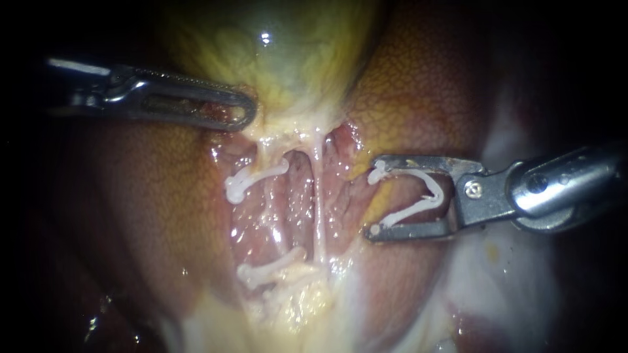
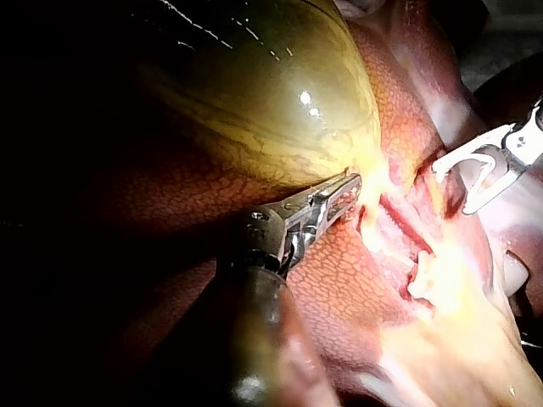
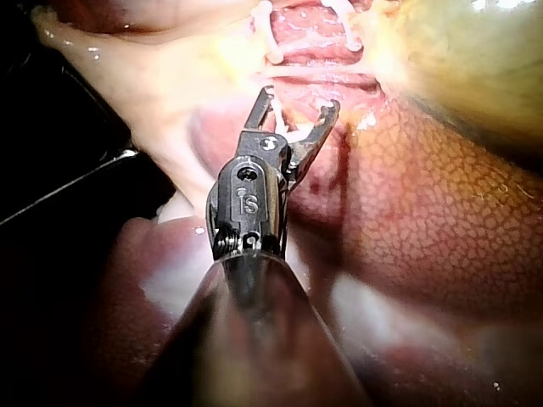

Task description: Clipping first clip right tube

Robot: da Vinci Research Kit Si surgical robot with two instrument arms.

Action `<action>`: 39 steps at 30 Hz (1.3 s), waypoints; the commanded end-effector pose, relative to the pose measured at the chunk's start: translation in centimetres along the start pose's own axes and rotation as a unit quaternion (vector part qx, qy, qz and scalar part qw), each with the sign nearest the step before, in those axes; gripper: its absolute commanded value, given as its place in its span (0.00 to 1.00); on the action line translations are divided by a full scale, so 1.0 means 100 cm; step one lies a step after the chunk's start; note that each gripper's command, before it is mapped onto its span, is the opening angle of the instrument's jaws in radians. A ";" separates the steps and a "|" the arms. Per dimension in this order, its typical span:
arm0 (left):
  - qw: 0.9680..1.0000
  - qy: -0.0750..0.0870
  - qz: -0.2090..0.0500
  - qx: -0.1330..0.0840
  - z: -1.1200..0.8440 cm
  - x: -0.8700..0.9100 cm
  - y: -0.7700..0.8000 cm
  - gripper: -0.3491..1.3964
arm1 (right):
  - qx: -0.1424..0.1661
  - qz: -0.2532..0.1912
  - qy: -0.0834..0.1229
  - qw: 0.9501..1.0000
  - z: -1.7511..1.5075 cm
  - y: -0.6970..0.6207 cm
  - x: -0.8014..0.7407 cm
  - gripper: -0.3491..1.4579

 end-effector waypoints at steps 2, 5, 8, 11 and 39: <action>1.000 0.001 -0.001 0.002 -0.0003 -0.0001 -0.0002 0.00 | 0.000 0.000 0.000 1.000 0.0000 0.0000 0.0000 0.47; 1.000 0.002 -0.003 0.006 -0.0016 -0.0011 -0.0007 0.00 | 0.000 0.000 0.000 1.000 0.0000 0.0000 0.0000 0.47; 1.000 0.003 -0.007 0.005 -0.0034 -0.0025 -0.0011 0.00 | 0.001 0.000 0.001 1.000 0.0000 0.0000 0.0000 0.47; 1.000 -0.002 -0.014 0.000 -0.0050 -0.0037 -0.0013 0.00 | 0.006 0.000 0.002 1.000 0.0000 0.0000 0.0000 0.47; 1.000 -0.006 -0.013 -0.005 -0.0055 -0.0039 -0.0019 0.00 | 0.073 0.156 0.074 0.982 0.0084 0.0010 -0.0023 0.47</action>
